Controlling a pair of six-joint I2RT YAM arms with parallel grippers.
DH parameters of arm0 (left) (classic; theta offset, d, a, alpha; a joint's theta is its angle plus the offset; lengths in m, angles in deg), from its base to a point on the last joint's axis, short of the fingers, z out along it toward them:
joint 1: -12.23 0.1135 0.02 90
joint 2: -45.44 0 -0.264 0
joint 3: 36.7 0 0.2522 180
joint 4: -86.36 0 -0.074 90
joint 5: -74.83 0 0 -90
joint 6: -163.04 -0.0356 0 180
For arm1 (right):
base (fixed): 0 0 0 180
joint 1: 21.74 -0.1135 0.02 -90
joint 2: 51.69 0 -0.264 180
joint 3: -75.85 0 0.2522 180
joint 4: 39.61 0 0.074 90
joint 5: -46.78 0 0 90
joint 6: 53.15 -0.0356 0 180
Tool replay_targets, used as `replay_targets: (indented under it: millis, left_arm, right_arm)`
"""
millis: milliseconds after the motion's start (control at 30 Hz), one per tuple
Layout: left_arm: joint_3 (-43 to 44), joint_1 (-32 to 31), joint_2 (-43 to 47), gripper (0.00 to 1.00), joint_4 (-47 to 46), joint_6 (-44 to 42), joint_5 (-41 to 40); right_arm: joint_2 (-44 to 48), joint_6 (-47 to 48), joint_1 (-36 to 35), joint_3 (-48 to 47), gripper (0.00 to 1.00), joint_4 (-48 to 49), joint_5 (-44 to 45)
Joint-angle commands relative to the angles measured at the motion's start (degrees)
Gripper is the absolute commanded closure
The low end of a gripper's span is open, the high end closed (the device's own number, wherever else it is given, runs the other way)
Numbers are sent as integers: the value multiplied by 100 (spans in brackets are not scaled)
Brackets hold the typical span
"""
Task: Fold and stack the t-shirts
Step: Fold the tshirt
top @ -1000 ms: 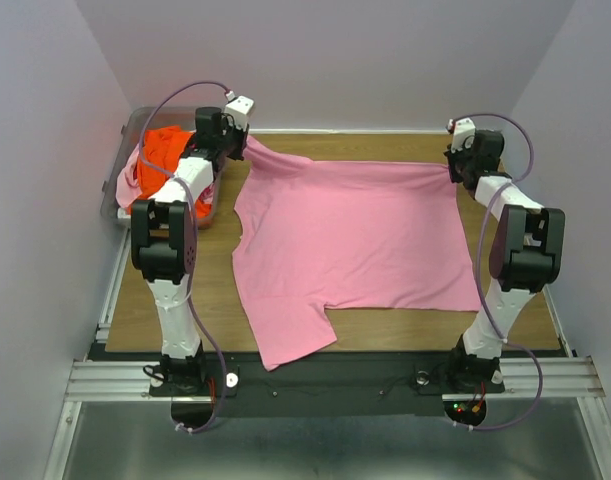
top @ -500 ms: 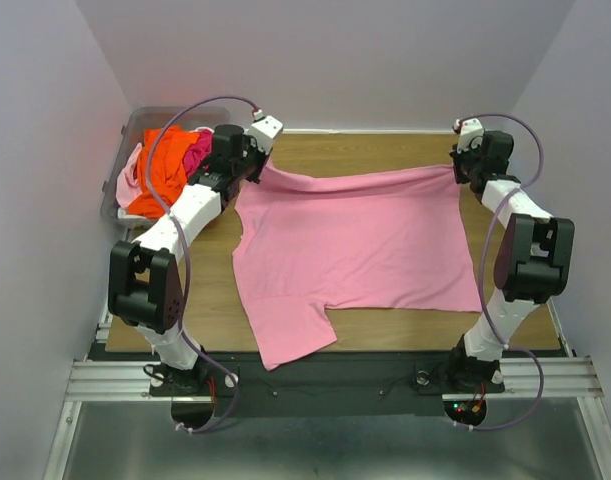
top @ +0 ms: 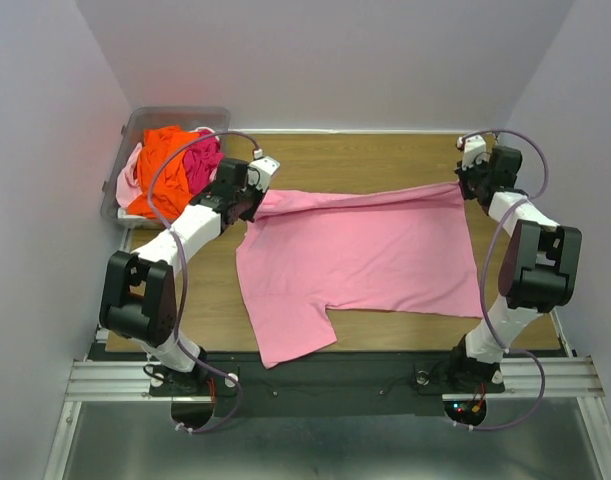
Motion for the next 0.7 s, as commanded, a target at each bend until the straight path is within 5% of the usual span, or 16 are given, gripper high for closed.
replay_targets:
  millis: [0, 300, 400, 500, 600, 667]
  left_arm:
    - [-307, -70, 428, 100, 62, -27, 82]
    - [-571, -185, 208, 100, 220, -501, 389]
    - [-518, -176, 348, 93, 685, -870, 1047]
    - [-501, -185, 603, 82, 1142, -1283, 1434]
    - [-439, -176, 805, 68, 1599, -1643, 1497]
    - [-404, -158, 989, 62, 1793, -1741, 1576]
  right_arm:
    - [213, 385, 47, 181, 99, 114, -166]
    - [468, 878, 135, 718, 87, 0, -289]
    - [521, 1001, 319, 727, 65, -97, -298]
    - [599, 1036, 547, 543, 56, -526, -429]
    - [766, 1168, 767, 367, 29, -1063, -692]
    - [986, 1308, 829, 367, 27, -1257, -834]
